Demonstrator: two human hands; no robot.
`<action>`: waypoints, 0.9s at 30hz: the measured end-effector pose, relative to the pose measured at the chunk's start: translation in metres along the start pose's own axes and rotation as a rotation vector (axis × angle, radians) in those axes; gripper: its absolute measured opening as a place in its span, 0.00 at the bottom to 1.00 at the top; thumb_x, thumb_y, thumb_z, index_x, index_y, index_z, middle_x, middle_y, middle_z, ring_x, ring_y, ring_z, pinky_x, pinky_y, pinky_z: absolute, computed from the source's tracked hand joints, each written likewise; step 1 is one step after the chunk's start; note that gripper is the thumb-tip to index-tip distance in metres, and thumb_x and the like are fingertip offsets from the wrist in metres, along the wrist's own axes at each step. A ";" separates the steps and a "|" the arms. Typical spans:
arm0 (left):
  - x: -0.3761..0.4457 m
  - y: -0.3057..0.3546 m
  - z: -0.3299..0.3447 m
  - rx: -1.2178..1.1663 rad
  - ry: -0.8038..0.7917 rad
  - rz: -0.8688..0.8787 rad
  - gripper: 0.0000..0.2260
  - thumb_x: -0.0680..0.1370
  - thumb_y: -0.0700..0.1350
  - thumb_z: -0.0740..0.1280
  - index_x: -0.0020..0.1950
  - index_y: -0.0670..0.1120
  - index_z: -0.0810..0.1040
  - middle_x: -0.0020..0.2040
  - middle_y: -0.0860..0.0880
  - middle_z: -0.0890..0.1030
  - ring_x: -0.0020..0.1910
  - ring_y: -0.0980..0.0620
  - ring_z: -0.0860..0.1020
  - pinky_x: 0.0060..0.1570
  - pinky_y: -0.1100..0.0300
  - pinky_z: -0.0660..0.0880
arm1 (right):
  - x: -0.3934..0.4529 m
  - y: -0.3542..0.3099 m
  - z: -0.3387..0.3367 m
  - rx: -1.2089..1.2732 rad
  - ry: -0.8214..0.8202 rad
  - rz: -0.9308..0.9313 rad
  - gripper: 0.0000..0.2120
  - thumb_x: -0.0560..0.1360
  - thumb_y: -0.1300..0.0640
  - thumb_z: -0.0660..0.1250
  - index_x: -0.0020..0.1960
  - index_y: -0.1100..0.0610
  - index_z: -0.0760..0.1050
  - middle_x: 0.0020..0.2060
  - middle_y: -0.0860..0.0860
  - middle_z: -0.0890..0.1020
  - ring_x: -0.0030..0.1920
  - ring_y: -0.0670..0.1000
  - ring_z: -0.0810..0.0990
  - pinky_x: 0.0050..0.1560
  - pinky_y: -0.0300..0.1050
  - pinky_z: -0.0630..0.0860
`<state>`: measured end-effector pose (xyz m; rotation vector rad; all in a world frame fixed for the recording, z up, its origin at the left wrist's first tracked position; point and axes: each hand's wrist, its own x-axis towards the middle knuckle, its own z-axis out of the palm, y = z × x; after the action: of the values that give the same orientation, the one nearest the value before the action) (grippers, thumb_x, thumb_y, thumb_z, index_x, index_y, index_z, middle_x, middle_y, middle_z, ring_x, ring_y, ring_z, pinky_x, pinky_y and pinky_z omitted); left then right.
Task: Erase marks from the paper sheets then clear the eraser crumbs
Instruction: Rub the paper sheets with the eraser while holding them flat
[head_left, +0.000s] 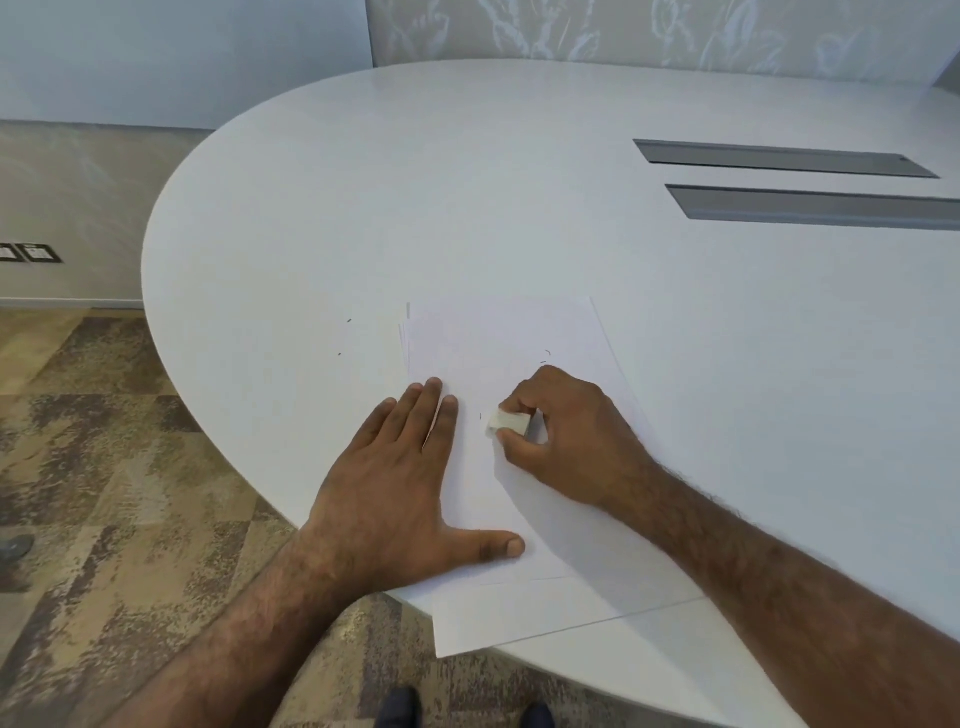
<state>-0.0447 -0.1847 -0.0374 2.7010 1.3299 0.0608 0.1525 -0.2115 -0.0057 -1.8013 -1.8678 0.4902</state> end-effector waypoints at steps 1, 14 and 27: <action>0.000 0.000 0.000 0.000 -0.017 0.005 0.62 0.58 0.86 0.38 0.79 0.45 0.34 0.79 0.48 0.31 0.78 0.53 0.32 0.76 0.54 0.33 | -0.004 -0.003 0.002 0.000 -0.049 -0.054 0.10 0.70 0.50 0.71 0.49 0.52 0.80 0.45 0.47 0.79 0.46 0.49 0.78 0.50 0.51 0.76; 0.000 -0.001 -0.004 0.014 -0.064 0.017 0.64 0.57 0.87 0.39 0.79 0.45 0.33 0.78 0.47 0.29 0.77 0.52 0.30 0.77 0.52 0.35 | 0.003 -0.021 0.000 -0.117 -0.153 -0.104 0.13 0.69 0.46 0.69 0.51 0.49 0.79 0.48 0.46 0.79 0.49 0.50 0.78 0.51 0.49 0.76; -0.001 0.001 -0.006 0.045 -0.063 0.032 0.63 0.58 0.86 0.38 0.80 0.43 0.35 0.80 0.45 0.33 0.79 0.50 0.34 0.77 0.51 0.36 | -0.014 -0.029 0.000 -0.096 -0.283 -0.173 0.11 0.67 0.45 0.70 0.47 0.49 0.80 0.43 0.45 0.79 0.44 0.47 0.78 0.46 0.50 0.77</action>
<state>-0.0451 -0.1853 -0.0317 2.7371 1.2857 -0.0509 0.1292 -0.2274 0.0091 -1.6802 -2.2513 0.6277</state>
